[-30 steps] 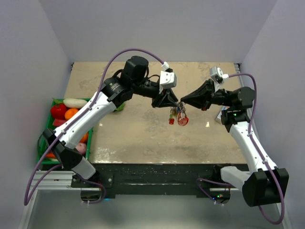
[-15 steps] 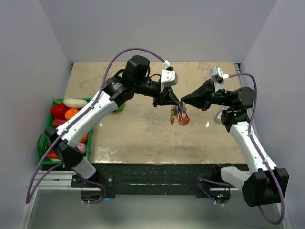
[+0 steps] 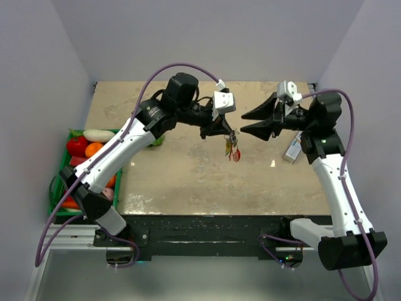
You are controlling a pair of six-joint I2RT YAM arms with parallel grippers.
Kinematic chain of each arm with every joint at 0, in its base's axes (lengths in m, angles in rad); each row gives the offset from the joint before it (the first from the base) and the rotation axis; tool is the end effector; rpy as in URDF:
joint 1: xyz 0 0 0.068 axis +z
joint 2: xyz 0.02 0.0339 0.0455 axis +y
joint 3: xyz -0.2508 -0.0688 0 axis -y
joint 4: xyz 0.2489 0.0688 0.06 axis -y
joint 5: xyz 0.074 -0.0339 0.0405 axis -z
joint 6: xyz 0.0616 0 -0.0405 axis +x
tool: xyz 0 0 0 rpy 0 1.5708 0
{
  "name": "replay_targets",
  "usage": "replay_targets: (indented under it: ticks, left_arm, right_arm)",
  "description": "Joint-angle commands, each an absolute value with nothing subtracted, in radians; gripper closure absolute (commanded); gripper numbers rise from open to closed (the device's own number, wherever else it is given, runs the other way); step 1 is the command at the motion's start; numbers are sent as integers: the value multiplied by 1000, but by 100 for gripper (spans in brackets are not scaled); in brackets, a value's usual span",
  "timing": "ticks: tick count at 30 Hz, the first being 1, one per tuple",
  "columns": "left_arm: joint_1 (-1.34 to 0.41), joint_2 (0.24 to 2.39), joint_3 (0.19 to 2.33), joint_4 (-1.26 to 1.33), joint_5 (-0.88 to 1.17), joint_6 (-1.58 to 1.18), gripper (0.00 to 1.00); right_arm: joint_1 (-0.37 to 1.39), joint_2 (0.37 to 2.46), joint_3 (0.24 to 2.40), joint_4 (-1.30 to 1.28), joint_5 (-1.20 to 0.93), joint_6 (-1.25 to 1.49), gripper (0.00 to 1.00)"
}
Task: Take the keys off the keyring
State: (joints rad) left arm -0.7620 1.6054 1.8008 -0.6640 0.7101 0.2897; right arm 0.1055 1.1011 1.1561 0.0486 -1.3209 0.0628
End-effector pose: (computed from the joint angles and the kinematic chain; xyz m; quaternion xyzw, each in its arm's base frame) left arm 0.2392 -0.2837 0.4168 0.5584 0.5995 -0.4028 0.4080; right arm 0.2328 0.0847 0.4200 -0.4669 0.5189 0.4586 0.5500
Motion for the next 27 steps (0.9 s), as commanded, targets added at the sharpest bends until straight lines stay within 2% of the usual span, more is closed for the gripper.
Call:
replay_targets:
  ticks: [1,4,8,14,16,20,27]
  left_arm:
    - [-765,1618,1948,-808,569,432,100]
    - [-778,1606,1962,-842,485,474,100]
    - [-880,1588,1967,-874,205,569,100]
    - [-1003,1569,2002,-937,5,652,100]
    - [-1049,1575,2013,-985,-53,689,100]
    - [-1135,1569,1933,-1034,-237,730,100]
    - [-1164,1580,1879,-1006,-298,712,100]
  right_arm:
    - [104,1088,1345,-550,-1255,-492,43]
    - [104,1078,1373,-603,-1188,-567,42]
    - [106,1071,1367,-627,-1100,-638,43]
    - [104,1046,1256,-436,-1066,-480,49]
    - [104,1042,1230,-428,-1121,-480,56]
    - [104,1046,1168,-390,-1247,-447,59]
    - [113,1066,1008,69,-1437,61,65]
